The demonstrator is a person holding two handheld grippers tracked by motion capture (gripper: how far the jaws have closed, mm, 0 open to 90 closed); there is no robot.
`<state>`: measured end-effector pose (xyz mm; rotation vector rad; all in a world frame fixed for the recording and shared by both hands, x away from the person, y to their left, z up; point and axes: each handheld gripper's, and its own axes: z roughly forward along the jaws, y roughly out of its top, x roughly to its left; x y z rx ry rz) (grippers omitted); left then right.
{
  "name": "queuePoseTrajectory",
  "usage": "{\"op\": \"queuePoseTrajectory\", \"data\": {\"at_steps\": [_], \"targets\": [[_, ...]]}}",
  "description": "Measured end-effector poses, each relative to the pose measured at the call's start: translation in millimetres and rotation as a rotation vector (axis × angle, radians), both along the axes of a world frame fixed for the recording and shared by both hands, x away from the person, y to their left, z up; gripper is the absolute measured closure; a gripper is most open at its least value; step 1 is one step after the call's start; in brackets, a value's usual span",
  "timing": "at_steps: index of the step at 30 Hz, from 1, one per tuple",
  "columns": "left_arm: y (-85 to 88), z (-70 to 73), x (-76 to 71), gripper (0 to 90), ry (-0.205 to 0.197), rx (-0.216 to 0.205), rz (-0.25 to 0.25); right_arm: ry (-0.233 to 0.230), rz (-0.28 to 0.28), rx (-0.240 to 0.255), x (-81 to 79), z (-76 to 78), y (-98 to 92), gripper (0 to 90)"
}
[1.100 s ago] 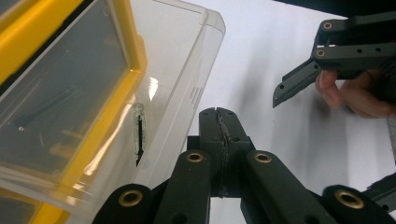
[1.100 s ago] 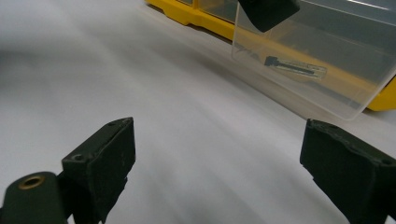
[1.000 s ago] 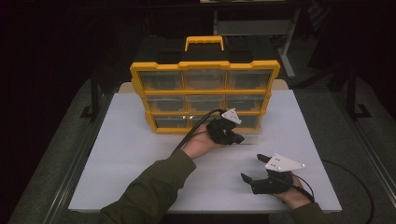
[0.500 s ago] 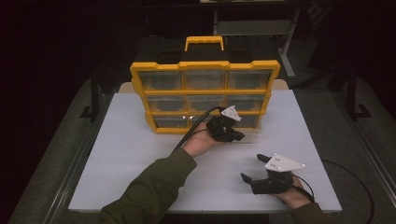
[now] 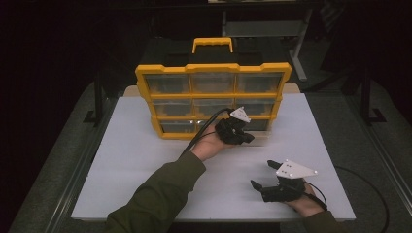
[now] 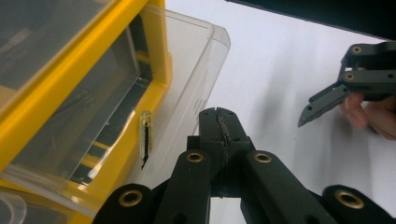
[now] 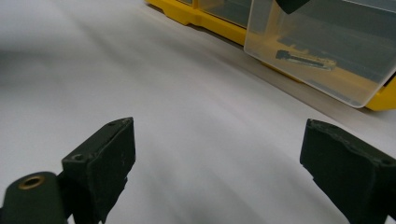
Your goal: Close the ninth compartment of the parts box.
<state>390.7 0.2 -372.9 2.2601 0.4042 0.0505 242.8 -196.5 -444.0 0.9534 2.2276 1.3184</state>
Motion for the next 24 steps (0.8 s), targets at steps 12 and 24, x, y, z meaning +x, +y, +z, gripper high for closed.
{"op": "queuePoseTrajectory", "data": {"at_steps": [12, 24], "targets": [[1.2, -1.7, 9.9, 90.0, -0.016, -0.006, 0.031, 0.0, 0.001, 0.0, 0.1, -0.1, -0.1, 9.6], [0.4, -4.0, 14.8, 90.0, -0.03, -0.024, 0.072, 0.0, 0.001, -0.003, -0.1, -0.3, -0.1, 9.6]]}}
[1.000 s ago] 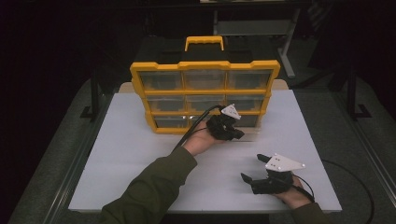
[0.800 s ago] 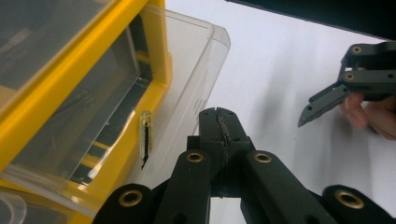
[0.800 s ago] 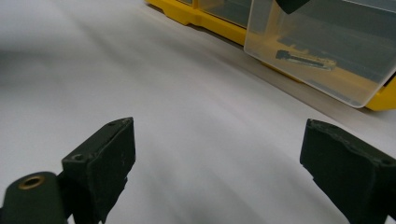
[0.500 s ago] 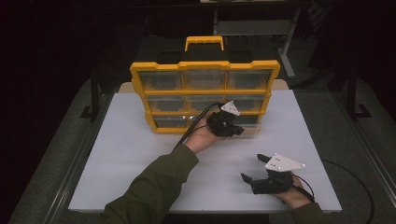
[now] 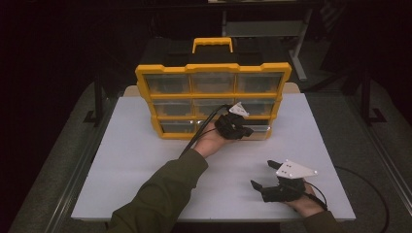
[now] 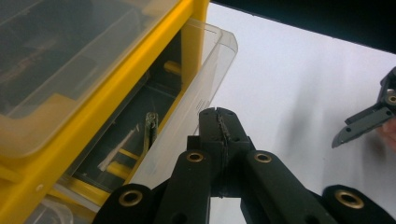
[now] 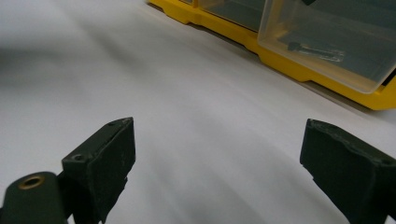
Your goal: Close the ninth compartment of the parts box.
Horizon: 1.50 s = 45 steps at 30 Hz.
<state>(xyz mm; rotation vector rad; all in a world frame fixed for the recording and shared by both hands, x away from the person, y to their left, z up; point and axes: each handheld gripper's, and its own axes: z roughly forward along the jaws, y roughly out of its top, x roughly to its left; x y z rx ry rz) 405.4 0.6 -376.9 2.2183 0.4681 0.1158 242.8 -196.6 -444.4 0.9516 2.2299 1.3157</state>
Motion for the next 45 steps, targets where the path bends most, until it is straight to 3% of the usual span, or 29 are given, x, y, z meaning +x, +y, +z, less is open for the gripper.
{"op": "queuePoseTrajectory", "data": {"at_steps": [12, 13, 14, 17, 29, 38, 41, 45], "targets": [[-3.5, 0.0, 3.6, 90.0, -0.036, -0.011, 0.042, 0.001, 0.002, -0.001, 0.0, -0.3, 0.0, 9.6], [-2.7, 0.5, 4.7, 90.0, -0.047, 0.004, 0.037, 0.001, 0.002, -0.002, 0.0, -0.4, 0.0, 9.6], [-4.2, -0.2, 4.1, 90.0, -0.041, -0.015, 0.053, 0.001, 0.003, -0.002, 0.0, -0.4, -0.1, 9.6], [-3.5, 0.2, 6.0, 90.0, -0.059, 0.006, 0.057, -0.001, 0.003, -0.002, 0.1, -0.3, -0.4, 9.6], [-5.5, -1.0, 7.6, 90.0, -0.089, 0.002, 0.1, -0.002, 0.005, -0.001, -0.4, -0.4, -0.5, 9.6], [-3.2, -0.4, 5.2, 89.6, -0.055, 0.005, 0.063, -0.003, 0.003, 0.002, -0.4, -0.6, -0.7, 9.6], [-1.8, 0.0, 2.8, 85.9, -0.002, -0.043, 0.057, -0.004, 0.003, 0.0, 0.0, -0.4, -0.5, 9.6], [2.5, 2.8, 0.3, 76.5, -0.006, -0.009, 0.026, -0.004, 0.002, -0.003, -0.4, -0.6, -0.5, 9.6]]}}
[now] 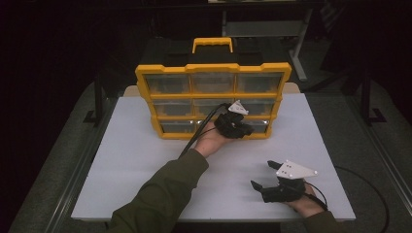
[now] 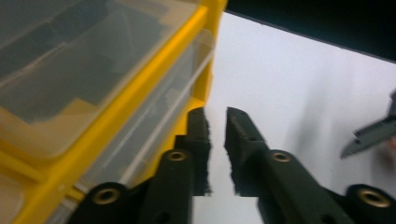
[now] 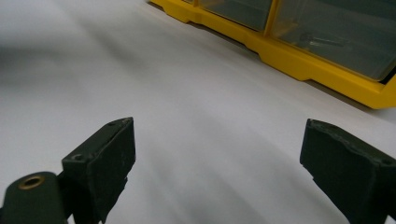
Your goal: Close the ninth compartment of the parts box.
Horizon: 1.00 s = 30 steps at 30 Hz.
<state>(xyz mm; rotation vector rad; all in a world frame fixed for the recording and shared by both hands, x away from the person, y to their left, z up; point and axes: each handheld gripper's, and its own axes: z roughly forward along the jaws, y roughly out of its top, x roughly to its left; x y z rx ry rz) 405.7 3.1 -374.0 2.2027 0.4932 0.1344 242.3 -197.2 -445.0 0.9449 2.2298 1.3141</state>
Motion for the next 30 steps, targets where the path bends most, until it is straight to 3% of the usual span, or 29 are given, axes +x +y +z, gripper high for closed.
{"op": "queuePoseTrajectory", "data": {"at_steps": [5, 6, 9, 18, 27, 30], "targets": [[6.9, 1.6, -4.2, 65.5, 0.02, -0.008, -0.014, 0.002, -0.004, 0.002, 0.2, -0.2, -0.3, 9.6], [9.4, 2.2, -4.3, 64.2, 0.008, 0.008, -0.021, 0.002, -0.003, 0.001, 0.3, -0.3, -0.2, 9.6], [13.5, 2.1, -6.6, 57.3, 0.013, -0.013, -0.013, 0.001, 0.0, -0.002, 0.2, -0.1, 0.3, 9.6], [28.1, 3.2, -14.9, 35.5, -0.015, 0.014, -0.021, 0.004, -0.004, 0.001, 0.6, -0.9, 0.4, 9.6], [40.0, 1.8, -23.1, 16.9, -0.033, 0.01, -0.022, 0.006, -0.005, -0.001, 0.7, -0.9, 0.5, 9.6], [47.0, 1.4, -24.1, 11.0, -0.037, 0.031, -0.032, 0.008, -0.006, -0.001, 0.7, -1.0, 0.5, 9.6]]}}
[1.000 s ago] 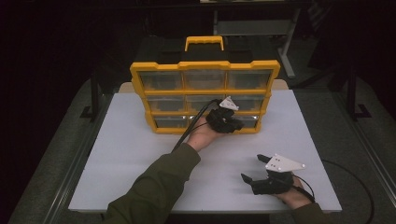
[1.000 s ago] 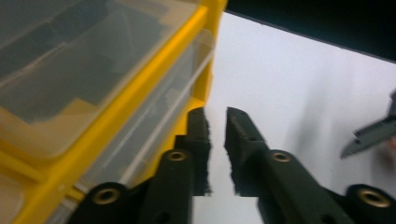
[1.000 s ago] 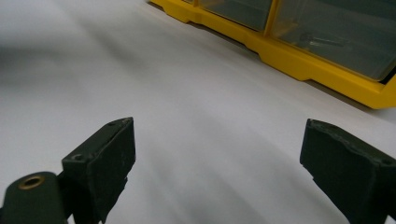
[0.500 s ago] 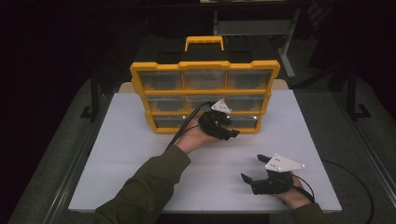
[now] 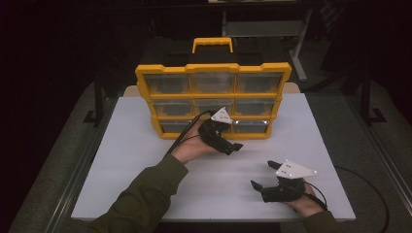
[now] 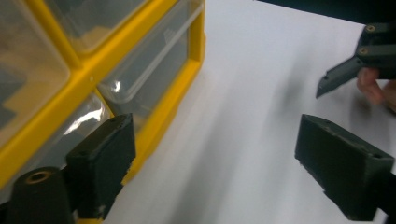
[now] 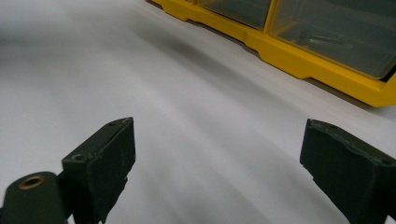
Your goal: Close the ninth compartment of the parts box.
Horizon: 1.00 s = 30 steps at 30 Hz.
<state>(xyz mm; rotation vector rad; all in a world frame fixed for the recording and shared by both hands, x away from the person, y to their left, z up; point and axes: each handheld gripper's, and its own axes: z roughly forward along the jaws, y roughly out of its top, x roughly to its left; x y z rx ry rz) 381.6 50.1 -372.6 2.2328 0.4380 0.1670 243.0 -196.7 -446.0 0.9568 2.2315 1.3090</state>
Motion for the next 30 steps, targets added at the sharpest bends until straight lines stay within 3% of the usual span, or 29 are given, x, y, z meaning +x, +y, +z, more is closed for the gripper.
{"op": "queuePoseTrajectory", "data": {"at_steps": [4, 7, 30], "targets": [[8.5, -2.0, -2.5, 2.6, 0.004, 0.003, 0.001, 0.001, 0.004, -0.004, 0.0, 0.2, -0.1, 9.6], [16.2, -3.4, -5.4, 1.4, 0.011, 0.003, 0.002, 0.001, 0.001, -0.003, -0.2, 0.2, 0.2, 9.6], [81.8, -12.2, -27.5, 1.7, -0.024, -0.024, 0.093, 0.003, 0.003, -0.006, 0.1, -0.4, 0.9, 9.6]]}}
